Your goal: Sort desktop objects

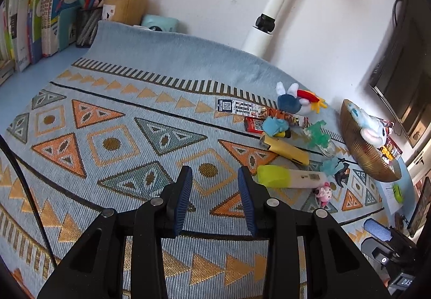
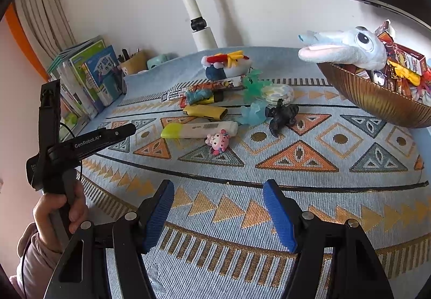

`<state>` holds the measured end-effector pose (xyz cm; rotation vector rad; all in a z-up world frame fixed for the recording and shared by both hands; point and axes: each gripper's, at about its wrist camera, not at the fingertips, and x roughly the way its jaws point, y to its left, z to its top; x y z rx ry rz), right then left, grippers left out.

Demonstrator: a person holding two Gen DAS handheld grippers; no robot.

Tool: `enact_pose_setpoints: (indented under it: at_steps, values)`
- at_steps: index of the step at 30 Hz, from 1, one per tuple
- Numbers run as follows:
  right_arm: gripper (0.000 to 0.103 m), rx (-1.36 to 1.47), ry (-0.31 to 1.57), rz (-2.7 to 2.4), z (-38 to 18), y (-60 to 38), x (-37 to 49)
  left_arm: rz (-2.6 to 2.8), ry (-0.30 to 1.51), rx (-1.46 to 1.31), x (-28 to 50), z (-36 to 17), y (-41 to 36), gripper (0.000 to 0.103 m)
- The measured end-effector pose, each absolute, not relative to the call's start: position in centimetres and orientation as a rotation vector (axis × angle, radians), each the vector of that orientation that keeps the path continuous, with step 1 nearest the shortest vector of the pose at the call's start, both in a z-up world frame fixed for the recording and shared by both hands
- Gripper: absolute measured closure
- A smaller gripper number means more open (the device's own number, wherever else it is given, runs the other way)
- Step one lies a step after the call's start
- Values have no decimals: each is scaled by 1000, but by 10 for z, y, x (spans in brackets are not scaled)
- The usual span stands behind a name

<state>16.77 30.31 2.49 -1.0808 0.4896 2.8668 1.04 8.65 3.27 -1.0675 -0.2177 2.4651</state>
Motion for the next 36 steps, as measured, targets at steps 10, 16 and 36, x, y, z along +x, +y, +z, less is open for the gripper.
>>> enact_pose_setpoints:
  at_steps: [10,16,36]
  values:
    - [36,-1029,570,2876,29,312,174,2475,-213,-1076,9,32,85,71]
    - [36,-1018,635,2878,29,319,176,2424,-125,-1123,3,30,101,71]
    - [36,-1010,644,2886,28,315,178,2025,397,-1111,37,25,204,41]
